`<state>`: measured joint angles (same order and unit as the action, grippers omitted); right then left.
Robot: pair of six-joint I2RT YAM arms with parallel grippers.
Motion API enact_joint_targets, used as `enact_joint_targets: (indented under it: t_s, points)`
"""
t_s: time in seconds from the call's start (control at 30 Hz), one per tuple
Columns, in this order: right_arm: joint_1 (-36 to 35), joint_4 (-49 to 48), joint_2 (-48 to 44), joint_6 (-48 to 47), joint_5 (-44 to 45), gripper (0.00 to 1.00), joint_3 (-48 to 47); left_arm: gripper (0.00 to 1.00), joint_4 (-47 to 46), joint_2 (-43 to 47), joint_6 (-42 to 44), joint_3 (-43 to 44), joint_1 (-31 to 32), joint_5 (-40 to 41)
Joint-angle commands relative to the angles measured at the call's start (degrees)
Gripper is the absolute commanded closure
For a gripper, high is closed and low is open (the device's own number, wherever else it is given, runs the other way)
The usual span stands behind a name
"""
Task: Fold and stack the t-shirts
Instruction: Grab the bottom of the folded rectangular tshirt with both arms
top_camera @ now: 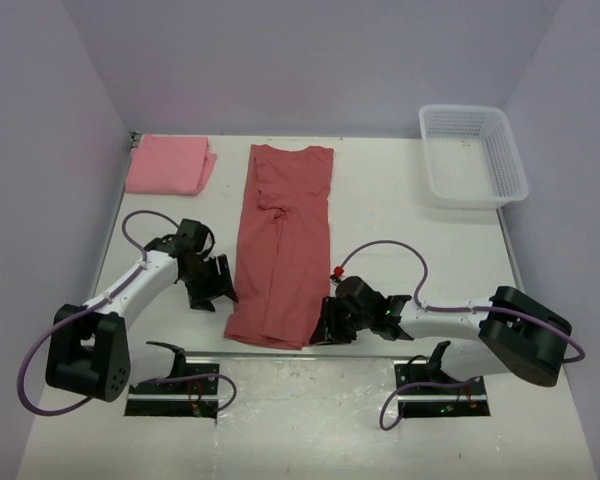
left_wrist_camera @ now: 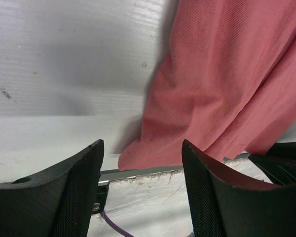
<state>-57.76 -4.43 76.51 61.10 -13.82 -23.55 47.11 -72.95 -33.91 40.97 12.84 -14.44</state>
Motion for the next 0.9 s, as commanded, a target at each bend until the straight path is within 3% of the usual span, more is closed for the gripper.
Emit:
enact_joint_targets:
  t_s: [0.0,0.03,0.1,0.17,0.53,0.87]
  points:
    - [-0.25,3.20,0.57,0.07,3.28,0.67,1.05,0.34,3.86,2.72,-0.98,1.30,-0.27,1.51]
    - [-0.25,3.46,0.48,-0.02,3.36,0.71,0.88,0.34,4.21,3.51,-1.07,1.04,-0.27,1.78]
    - [-0.25,3.72,0.66,-0.10,3.46,0.91,0.61,0.33,4.83,4.04,-1.42,0.60,-0.27,1.78]
    - [-0.34,4.25,1.01,-0.28,3.89,1.00,0.09,0.33,5.18,4.57,-1.25,-0.54,-0.27,0.99]
    - [-0.34,7.33,0.31,-0.46,5.56,1.00,-1.06,0.34,7.91,7.29,-0.80,-2.74,-0.27,-3.58]
    - [-0.34,9.61,-1.97,-0.63,6.79,1.00,-1.15,0.50,2.72,2.81,-1.95,-5.55,-0.27,-11.05]
